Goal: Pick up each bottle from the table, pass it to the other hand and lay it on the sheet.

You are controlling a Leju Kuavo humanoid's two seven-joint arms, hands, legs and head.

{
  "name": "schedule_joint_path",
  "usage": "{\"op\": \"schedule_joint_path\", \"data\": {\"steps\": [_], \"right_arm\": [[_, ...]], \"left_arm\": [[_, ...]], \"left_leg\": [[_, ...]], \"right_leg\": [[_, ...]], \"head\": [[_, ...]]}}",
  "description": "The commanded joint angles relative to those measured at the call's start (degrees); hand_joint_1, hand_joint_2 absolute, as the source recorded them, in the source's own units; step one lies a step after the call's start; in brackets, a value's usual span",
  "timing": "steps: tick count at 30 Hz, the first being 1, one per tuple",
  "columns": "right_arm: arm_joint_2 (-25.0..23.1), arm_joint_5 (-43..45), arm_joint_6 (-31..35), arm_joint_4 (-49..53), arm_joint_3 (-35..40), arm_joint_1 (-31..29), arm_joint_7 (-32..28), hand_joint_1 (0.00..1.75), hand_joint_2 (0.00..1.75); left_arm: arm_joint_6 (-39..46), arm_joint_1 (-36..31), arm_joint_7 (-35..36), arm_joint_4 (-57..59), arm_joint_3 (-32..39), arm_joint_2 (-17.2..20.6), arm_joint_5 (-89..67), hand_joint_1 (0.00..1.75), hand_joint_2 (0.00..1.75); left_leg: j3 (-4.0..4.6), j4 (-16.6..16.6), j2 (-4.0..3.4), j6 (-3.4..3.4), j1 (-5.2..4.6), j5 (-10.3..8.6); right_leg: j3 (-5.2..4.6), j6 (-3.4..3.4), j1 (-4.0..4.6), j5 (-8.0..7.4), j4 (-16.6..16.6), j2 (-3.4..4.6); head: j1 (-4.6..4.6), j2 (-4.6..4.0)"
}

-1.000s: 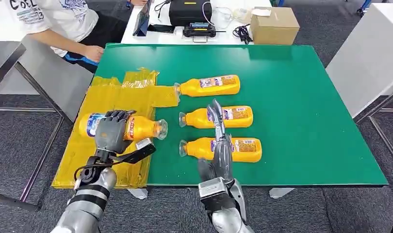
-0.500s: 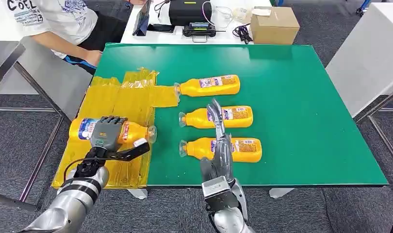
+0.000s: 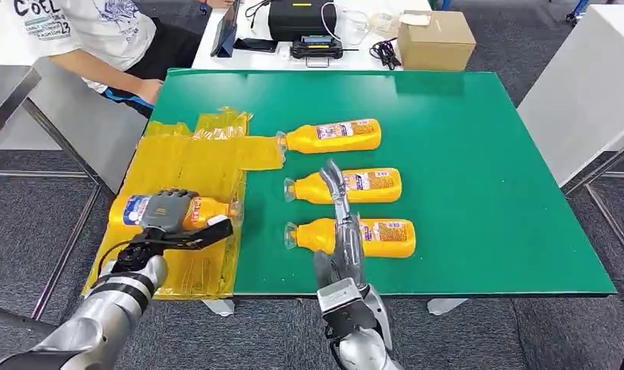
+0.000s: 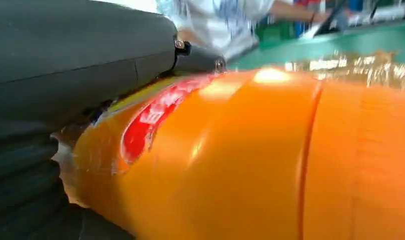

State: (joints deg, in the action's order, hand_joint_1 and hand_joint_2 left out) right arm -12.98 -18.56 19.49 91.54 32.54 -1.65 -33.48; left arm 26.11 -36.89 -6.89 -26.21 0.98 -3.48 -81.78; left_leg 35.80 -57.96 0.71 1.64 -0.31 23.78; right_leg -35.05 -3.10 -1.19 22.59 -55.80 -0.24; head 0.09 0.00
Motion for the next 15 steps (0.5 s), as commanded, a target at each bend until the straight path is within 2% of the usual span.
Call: {"op": "schedule_joint_path", "data": {"steps": [1,9,14,15], "right_arm": [[-0.7,1.2,-2.5,-6.2,-2.6,-1.6,0.8,0.00,0.00],[-1.6,3.6,-3.8,-9.6,-4.5,-2.3,1.3,0.00,0.00],[-2.2,4.7,-3.8,-12.0,-5.4,-3.1,2.0,0.00,0.00],[-2.3,5.0,-3.9,-12.5,-5.4,-3.3,2.1,0.00,1.75]], "left_arm": [[-20.0,-3.3,-7.1,5.8,7.3,-0.3,14.0,0.00,1.75],[-22.9,-1.5,-7.7,5.7,6.4,1.3,18.1,0.00,1.75],[-29.7,-1.4,-10.5,5.8,8.0,2.0,23.5,0.00,1.75],[-30.7,-1.1,-11.2,5.3,8.0,2.1,24.6,0.00,1.75]], "left_leg": [[-0.38,0.0,-0.05,-0.11,0.11,0.13],[-0.58,0.1,-0.10,-0.11,0.05,0.08],[-0.70,0.1,-0.09,-0.08,0.02,0.06],[-0.76,0.1,-0.14,-0.10,0.05,0.08]], "right_leg": [[0.41,0.15,0.12,0.10,0.1,0.03],[0.58,0.15,0.06,0.01,0.1,0.17],[0.69,0.12,0.03,0.01,0.1,0.17],[0.74,0.16,0.06,0.00,0.1,0.22]], "head": [[0.00,0.00],[0.02,0.00],[0.00,0.00],[0.00,0.00]]}}
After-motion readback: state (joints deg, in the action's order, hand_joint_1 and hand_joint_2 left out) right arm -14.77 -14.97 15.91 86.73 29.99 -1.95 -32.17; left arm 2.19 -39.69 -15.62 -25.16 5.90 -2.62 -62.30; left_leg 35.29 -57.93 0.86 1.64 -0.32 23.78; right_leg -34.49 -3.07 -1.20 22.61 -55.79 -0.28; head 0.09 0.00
